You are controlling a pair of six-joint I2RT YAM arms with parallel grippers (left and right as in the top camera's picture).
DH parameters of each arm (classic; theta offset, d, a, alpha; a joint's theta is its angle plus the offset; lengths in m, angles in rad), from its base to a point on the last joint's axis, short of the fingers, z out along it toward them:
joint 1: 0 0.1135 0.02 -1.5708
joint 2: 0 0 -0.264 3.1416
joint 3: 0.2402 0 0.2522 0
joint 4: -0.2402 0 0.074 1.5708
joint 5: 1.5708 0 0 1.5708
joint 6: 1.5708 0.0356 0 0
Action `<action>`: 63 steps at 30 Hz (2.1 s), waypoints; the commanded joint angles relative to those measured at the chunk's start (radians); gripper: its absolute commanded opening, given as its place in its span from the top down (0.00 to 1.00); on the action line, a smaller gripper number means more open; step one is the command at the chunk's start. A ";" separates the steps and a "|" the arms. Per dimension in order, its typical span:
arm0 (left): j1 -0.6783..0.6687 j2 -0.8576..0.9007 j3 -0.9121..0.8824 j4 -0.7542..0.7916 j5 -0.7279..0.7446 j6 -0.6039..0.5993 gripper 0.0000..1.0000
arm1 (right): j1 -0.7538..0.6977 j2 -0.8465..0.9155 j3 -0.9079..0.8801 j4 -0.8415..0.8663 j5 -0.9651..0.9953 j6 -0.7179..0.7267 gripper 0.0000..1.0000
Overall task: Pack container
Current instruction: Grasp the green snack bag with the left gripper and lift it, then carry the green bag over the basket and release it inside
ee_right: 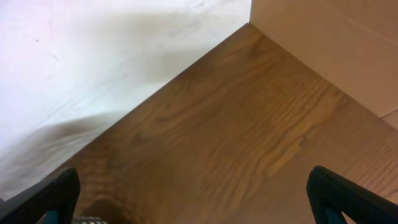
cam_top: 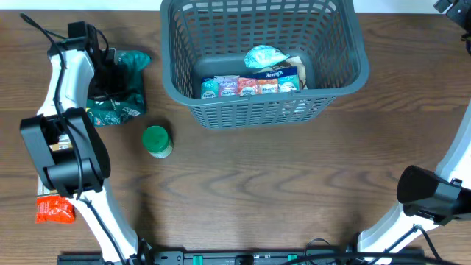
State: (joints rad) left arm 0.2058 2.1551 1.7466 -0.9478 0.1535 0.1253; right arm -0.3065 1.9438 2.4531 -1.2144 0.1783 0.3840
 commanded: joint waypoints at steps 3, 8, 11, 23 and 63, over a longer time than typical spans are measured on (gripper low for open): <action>-0.008 -0.134 -0.048 -0.035 0.014 0.020 0.94 | -0.001 -0.009 0.002 -0.002 0.005 0.012 0.01; -0.008 -0.333 -0.048 -0.030 0.014 0.020 0.94 | -0.001 -0.009 0.002 -0.002 0.005 0.012 0.01; -0.008 -0.440 -0.048 -0.019 0.014 0.018 0.94 | -0.001 -0.009 0.002 -0.002 0.005 0.012 0.01; -0.063 -0.789 -0.048 0.123 0.197 -0.024 0.94 | -0.001 -0.009 0.002 -0.002 0.005 0.012 0.01; -0.604 -0.467 -0.048 0.327 0.248 0.205 0.94 | -0.001 -0.009 0.002 -0.002 0.005 0.012 0.01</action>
State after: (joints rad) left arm -0.3977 1.6955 1.6615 -0.6495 0.4183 0.3222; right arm -0.3065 1.9438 2.4531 -1.2148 0.1787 0.3840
